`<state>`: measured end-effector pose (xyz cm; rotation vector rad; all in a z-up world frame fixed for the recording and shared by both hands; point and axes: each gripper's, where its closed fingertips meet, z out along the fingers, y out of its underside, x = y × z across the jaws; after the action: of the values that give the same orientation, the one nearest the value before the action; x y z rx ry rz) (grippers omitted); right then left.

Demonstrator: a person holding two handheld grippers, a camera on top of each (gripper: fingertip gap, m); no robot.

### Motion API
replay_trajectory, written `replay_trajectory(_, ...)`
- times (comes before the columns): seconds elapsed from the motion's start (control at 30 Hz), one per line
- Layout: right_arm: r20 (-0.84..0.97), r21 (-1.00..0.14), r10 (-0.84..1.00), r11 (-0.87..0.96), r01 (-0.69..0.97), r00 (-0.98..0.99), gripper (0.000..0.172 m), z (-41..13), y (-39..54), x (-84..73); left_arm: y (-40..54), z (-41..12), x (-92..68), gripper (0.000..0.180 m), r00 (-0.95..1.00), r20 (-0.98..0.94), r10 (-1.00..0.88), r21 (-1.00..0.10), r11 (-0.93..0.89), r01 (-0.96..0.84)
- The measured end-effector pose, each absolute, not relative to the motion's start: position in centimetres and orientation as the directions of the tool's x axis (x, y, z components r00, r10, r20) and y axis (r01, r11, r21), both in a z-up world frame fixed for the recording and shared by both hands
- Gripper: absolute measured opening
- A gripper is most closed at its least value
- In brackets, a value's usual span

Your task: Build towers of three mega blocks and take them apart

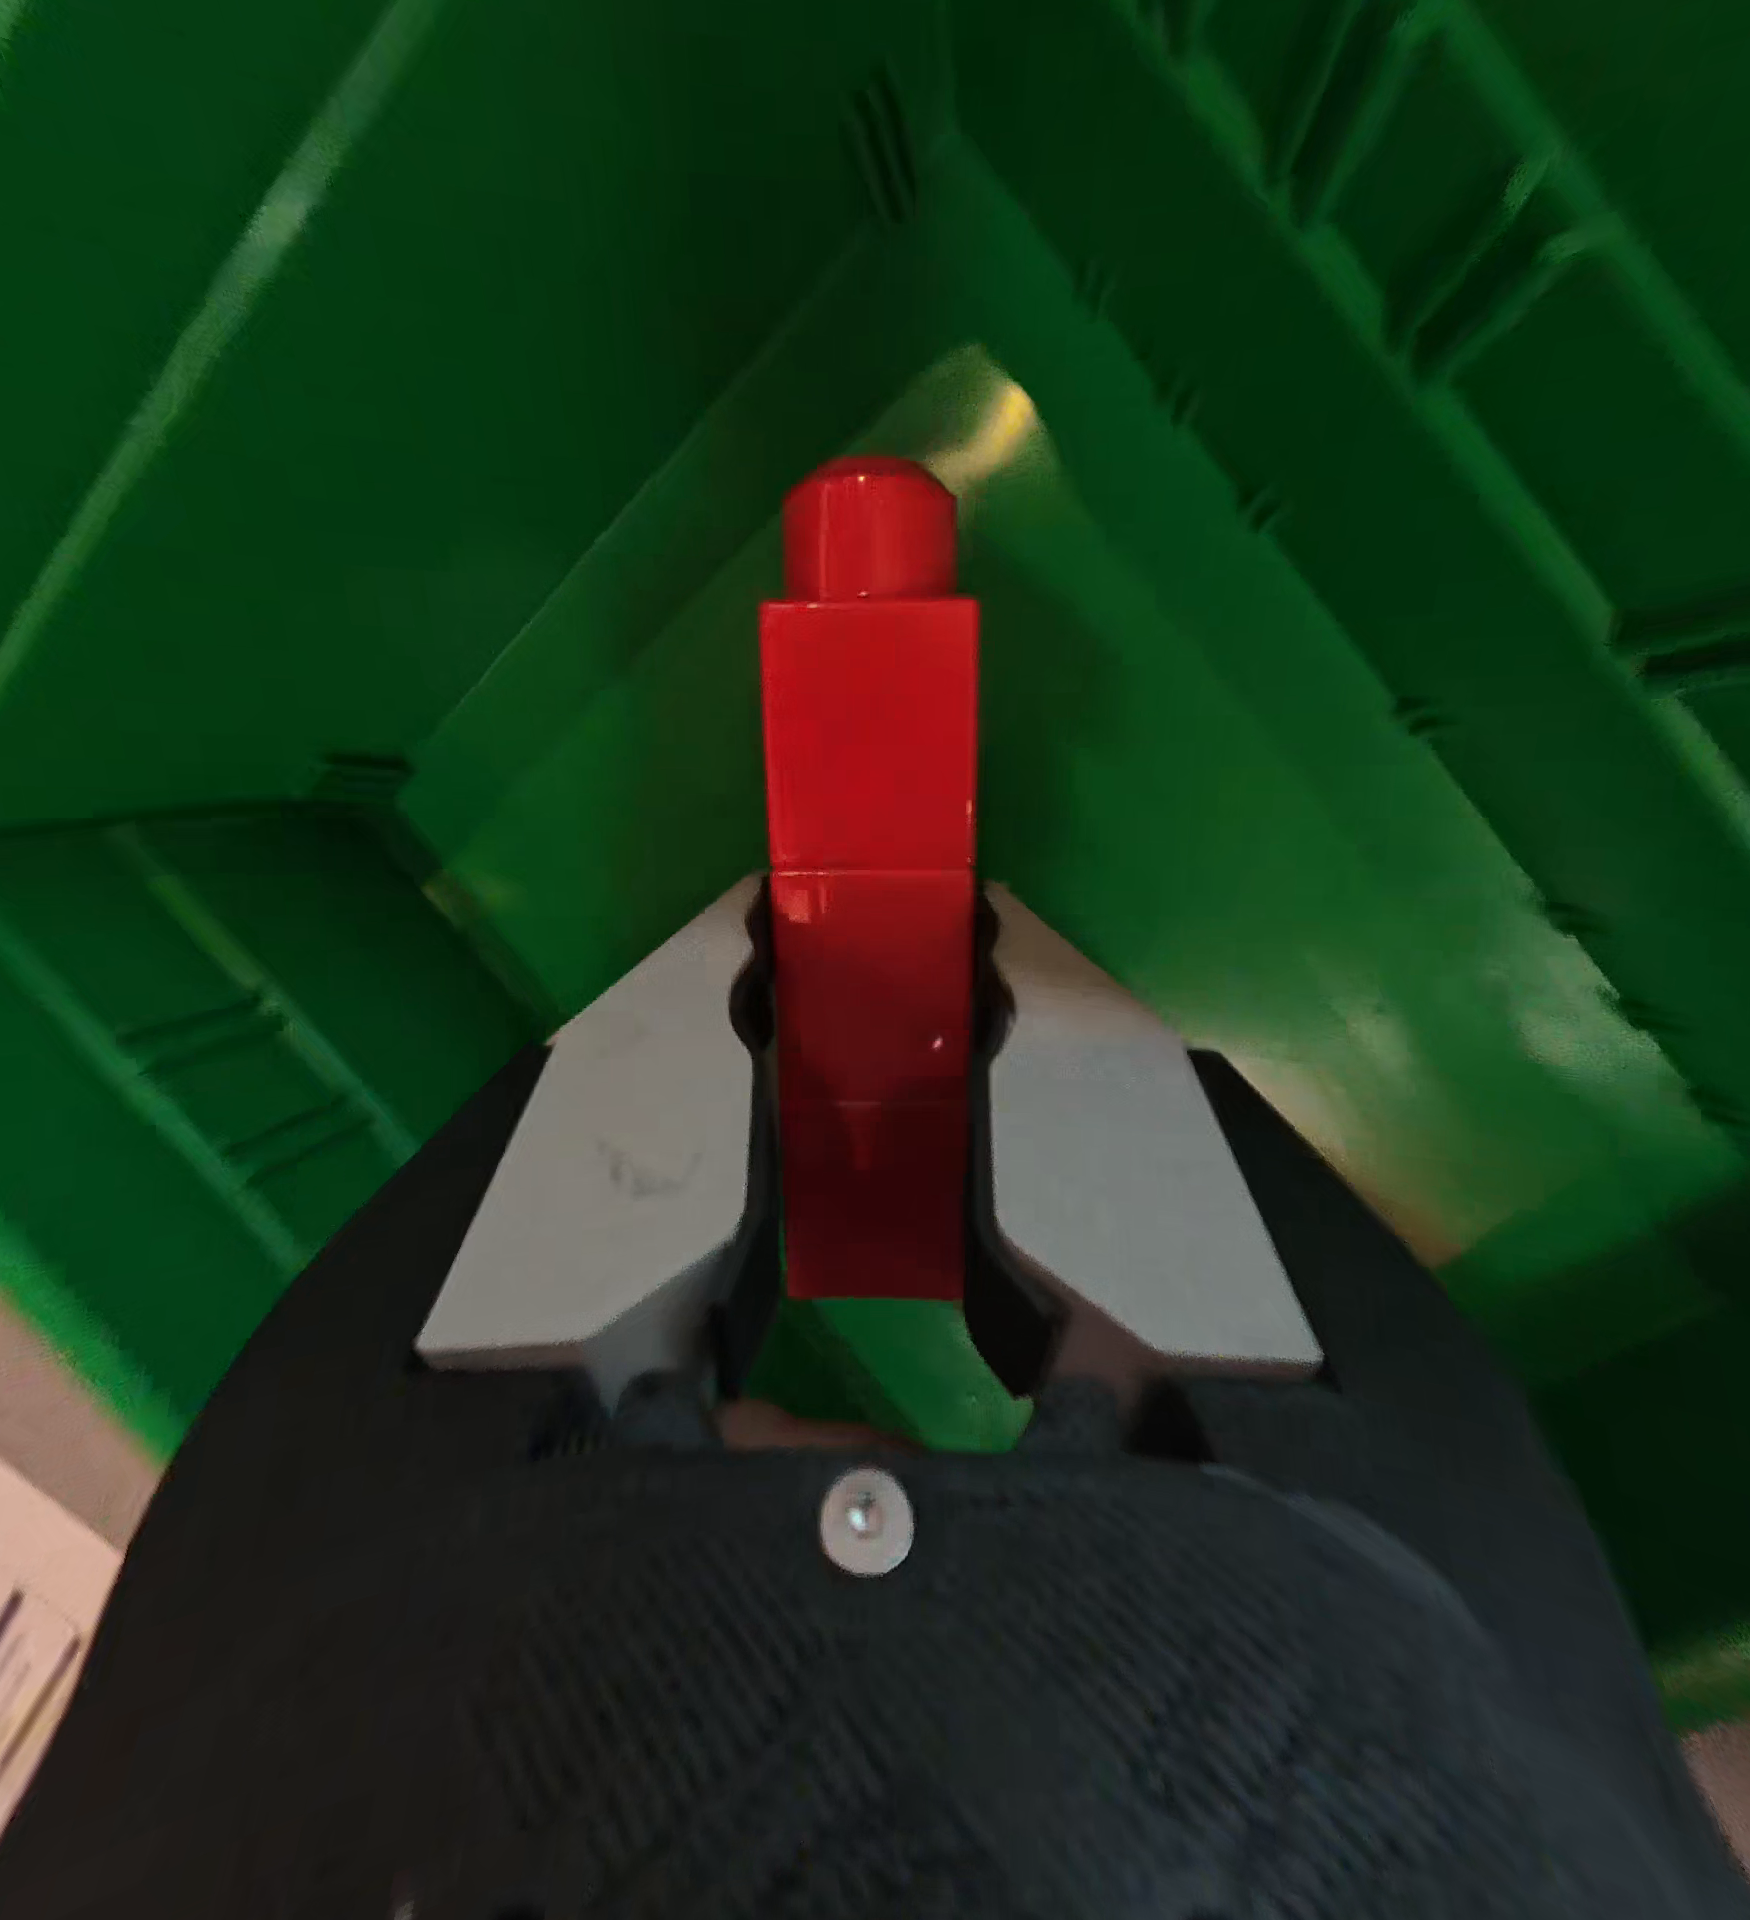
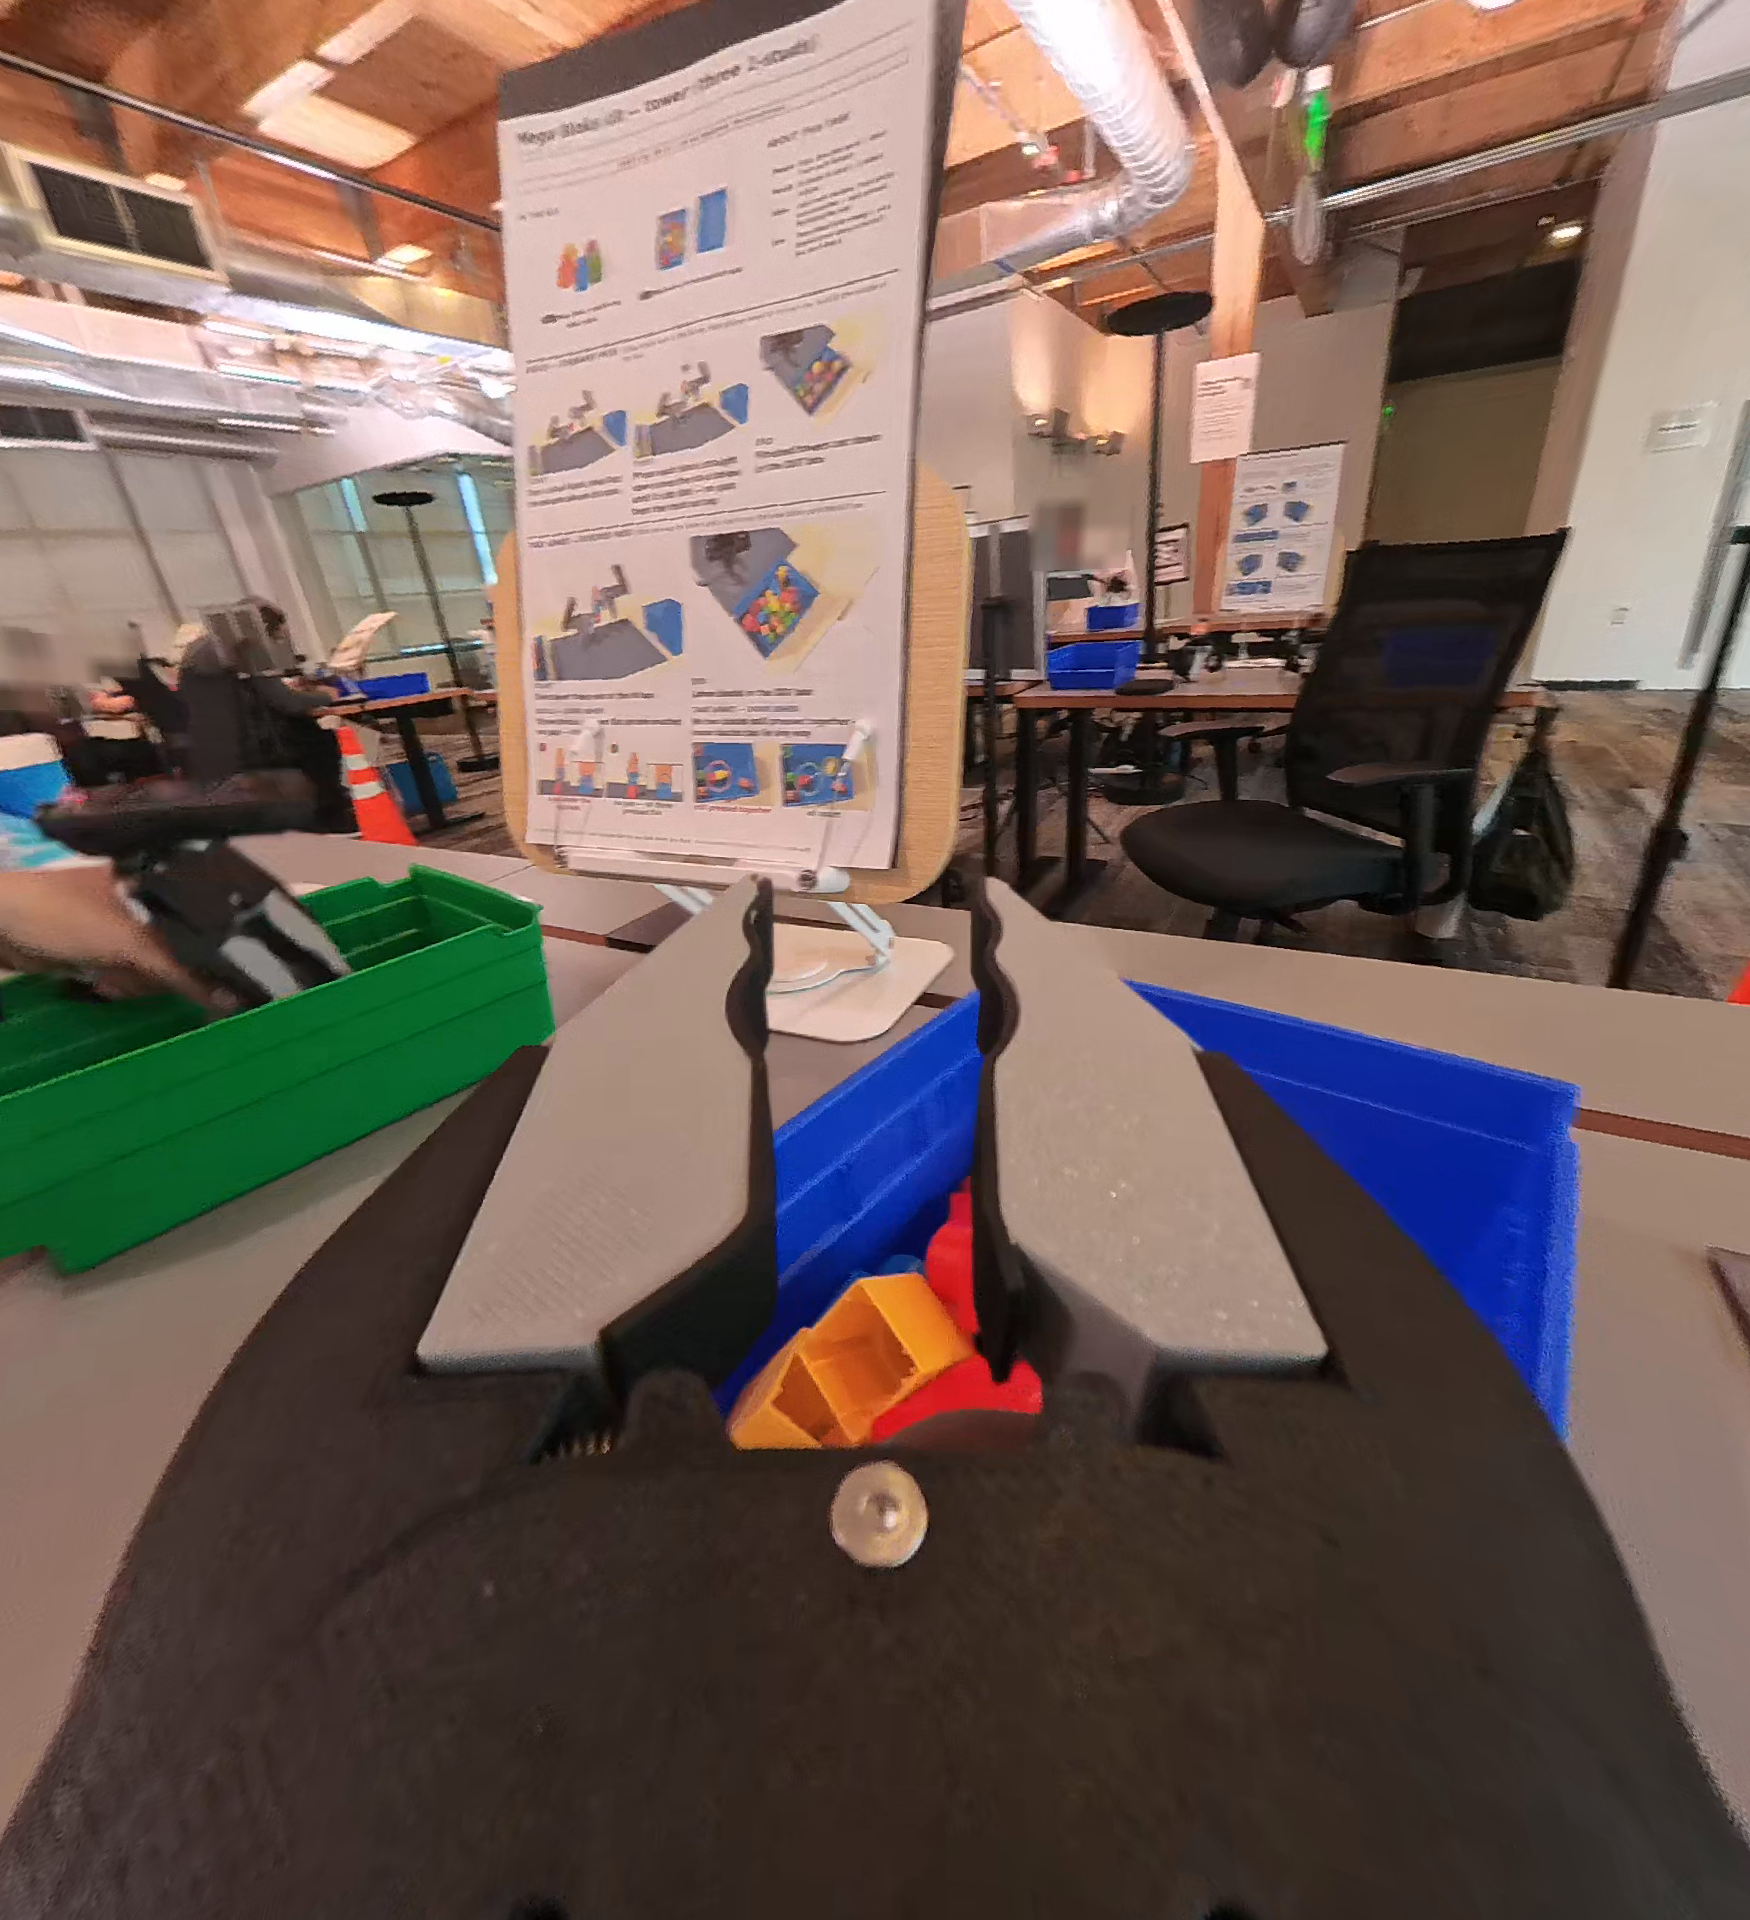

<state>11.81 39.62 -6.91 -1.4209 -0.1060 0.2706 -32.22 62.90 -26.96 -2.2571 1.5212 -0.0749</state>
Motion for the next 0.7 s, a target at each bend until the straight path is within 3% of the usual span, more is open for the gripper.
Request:
replay_trajectory(0.17, -0.083, -0.987, 0.483, 0.084, -0.14, 0.872, 0.038, -6.9, 39.4, 6.6, 58.2, -14.9, -26.1, 0.034, 0.398, -0.053, -0.916, -0.791, -0.204, -0.576)
replay_trajectory(0.27, -0.111, -0.986, 0.637, 0.027, -0.165, 0.763, 0.044, -7.1, 39.1, 1.9, 50.4, -8.0, -20.4, 0.034, 0.222, 0.049, -0.974, -0.936, -0.122, -0.33)
replay_trajectory(0.37, -0.154, -0.979, 0.773, -0.035, -0.201, 0.616, 0.052, -7.1, 38.1, -2.8, 43.0, -7.0, -15.2, 0.034, 0.066, 0.052, -0.996, -0.971, -0.065, -0.229)
replay_trajectory(0.53, -0.283, -0.943, 0.86, -0.17, -0.284, 0.425, 0.071, -7.6, 37.4, -7.4, 35.6, -10.7, -8.0, 0.034, -0.132, 0.162, -0.978, -0.977, -0.14, -0.161)
replay_trajectory(0.57, -0.307, -0.939, 0.858, -0.201, -0.28, 0.412, 0.068, -8.1, 37.5, -7.9, 35.5, -11.4, -7.1, 0.034, -0.126, 0.17, -0.977, -0.976, -0.149, -0.158)
replay_trajectory(0.67, -0.318, -0.945, 0.87, -0.257, -0.204, 0.377, 0.037, -9.8, 37.2, -9.0, 35.2, -12.7, -5.9, 0.034, -0.175, 0.241, -0.955, -0.964, -0.216, -0.152)
replay_trajectory(0.7, -0.309, -0.949, 0.87, -0.255, -0.186, 0.384, 0.036, -10.1, 37.2, -9.0, 35.2, -12.9, -5.8, 0.034, -0.184, 0.249, -0.951, -0.963, -0.222, -0.155)
